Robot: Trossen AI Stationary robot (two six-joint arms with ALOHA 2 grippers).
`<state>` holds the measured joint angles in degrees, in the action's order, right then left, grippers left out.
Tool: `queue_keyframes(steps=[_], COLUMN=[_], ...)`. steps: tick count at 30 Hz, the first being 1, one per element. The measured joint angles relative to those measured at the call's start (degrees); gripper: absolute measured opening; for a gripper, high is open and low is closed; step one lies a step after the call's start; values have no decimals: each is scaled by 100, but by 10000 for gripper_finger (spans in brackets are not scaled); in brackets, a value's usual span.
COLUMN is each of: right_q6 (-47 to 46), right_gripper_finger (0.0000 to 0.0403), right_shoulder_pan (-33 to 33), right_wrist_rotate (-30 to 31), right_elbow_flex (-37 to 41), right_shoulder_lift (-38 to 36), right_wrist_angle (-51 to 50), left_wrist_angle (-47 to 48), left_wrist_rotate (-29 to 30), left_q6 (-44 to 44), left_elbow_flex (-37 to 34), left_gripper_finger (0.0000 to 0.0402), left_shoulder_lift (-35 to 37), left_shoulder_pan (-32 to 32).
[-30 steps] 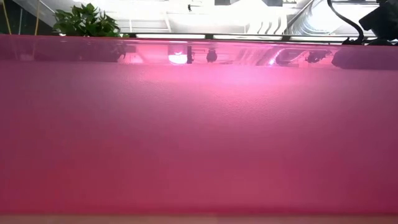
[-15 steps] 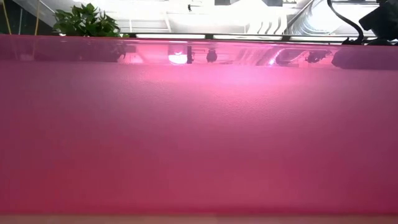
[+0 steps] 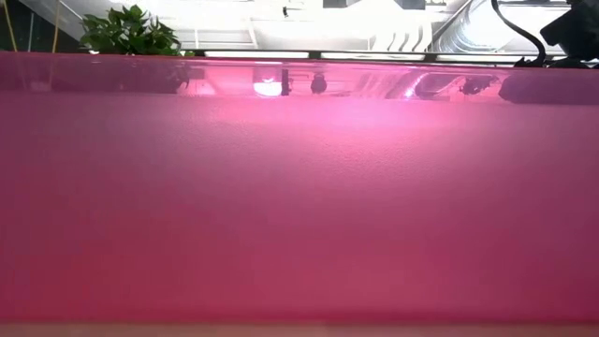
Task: Pick and place pill bottles into a basket
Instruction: Put the white pill bottle into the pink bin
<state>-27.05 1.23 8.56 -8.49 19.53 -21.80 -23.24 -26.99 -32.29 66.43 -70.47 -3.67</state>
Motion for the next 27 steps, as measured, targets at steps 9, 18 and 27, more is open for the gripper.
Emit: queue_keyframes(steps=[9,18,27], right_q6=[-15,-7,-11], right_gripper_finger=[263,263,263], right_shoulder_pan=[0,0,0], right_wrist_rotate=[-11,44,93], right_elbow_flex=[0,0,2], right_shoulder_lift=[0,0,2], right_wrist_angle=[-2,-4,-26], left_wrist_angle=[1045,3720,6541], left_wrist_rotate=[66,477,829], left_q6=[-322,312,1491], left_elbow_flex=[0,1136,3584], left_gripper_finger=[195,195,195], left_shoulder_lift=[-443,-557,-1774], left_shoulder_pan=[-421,-502,-502])
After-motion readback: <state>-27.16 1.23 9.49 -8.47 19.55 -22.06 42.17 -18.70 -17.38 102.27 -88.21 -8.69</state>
